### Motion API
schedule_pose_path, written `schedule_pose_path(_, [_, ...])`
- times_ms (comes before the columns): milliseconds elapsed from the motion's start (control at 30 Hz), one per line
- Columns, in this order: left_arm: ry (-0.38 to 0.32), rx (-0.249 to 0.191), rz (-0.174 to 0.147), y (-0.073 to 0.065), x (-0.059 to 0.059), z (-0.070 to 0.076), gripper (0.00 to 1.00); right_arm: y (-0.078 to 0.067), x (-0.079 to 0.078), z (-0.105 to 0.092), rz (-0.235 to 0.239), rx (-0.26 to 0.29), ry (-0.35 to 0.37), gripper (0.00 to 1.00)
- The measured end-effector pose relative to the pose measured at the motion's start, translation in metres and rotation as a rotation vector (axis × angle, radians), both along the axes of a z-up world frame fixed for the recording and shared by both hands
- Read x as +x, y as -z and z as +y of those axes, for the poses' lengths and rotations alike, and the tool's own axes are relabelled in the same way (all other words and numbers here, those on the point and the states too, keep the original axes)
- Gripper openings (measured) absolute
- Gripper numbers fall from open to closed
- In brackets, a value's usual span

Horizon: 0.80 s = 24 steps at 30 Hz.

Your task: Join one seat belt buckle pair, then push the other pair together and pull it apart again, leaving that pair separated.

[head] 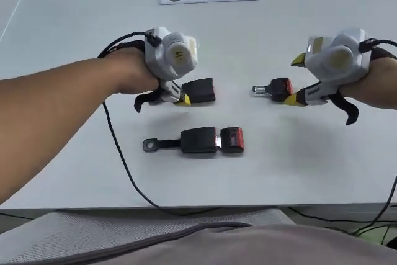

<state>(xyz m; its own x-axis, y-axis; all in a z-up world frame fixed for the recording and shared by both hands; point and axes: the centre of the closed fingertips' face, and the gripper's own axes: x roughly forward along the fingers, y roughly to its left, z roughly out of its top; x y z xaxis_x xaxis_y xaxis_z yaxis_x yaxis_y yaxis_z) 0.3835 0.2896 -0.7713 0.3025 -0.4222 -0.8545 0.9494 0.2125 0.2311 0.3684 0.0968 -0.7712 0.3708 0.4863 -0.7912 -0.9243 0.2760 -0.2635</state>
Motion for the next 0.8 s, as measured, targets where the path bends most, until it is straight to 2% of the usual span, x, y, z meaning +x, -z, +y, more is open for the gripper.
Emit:
schedule_pose_path(100, [-0.051, -0.066, 0.000, -0.012, -0.016, 0.012, 0.58, -0.008, -0.015, 0.003, -0.001, 0.061, 0.028, 0.56])
schedule_pose_path(200, [-0.075, -0.089, -0.010, -0.018, -0.034, 0.029, 0.66, -0.013, -0.027, 0.005, 0.009, 0.108, 0.070, 0.62])
schedule_pose_path(267, [-0.103, -0.104, -0.015, -0.021, -0.048, 0.042, 0.70, -0.019, -0.036, 0.008, 0.011, 0.158, 0.102, 0.64])
schedule_pose_path(367, [-0.158, -0.161, -0.005, -0.027, -0.069, 0.056, 0.74, -0.025, -0.049, 0.006, 0.016, 0.203, 0.144, 0.71])
schedule_pose_path(433, [-0.186, -0.176, -0.004, -0.030, -0.082, 0.068, 0.79, -0.028, -0.060, 0.004, 0.025, 0.215, 0.155, 0.74])
schedule_pose_path(500, [-0.210, -0.183, -0.005, -0.032, -0.090, 0.078, 0.83, -0.032, -0.066, 0.002, 0.023, 0.232, 0.167, 0.75])
schedule_pose_path(567, [-0.271, -0.218, 0.000, -0.037, -0.100, 0.092, 0.88, -0.037, -0.071, -0.003, 0.025, 0.253, 0.194, 0.77])
schedule_pose_path(667, [-0.320, -0.255, 0.013, -0.041, -0.113, 0.103, 0.97, -0.042, -0.080, -0.007, 0.027, 0.291, 0.227, 0.82])
schedule_pose_path(700, [-0.323, -0.263, 0.010, -0.043, -0.117, 0.105, 1.00, -0.041, -0.084, -0.008, 0.033, 0.293, 0.234, 0.85])
schedule_pose_path(800, [-0.340, -0.286, 0.008, -0.045, -0.126, 0.110, 1.00, -0.038, -0.093, -0.010, 0.032, 0.309, 0.245, 0.99])
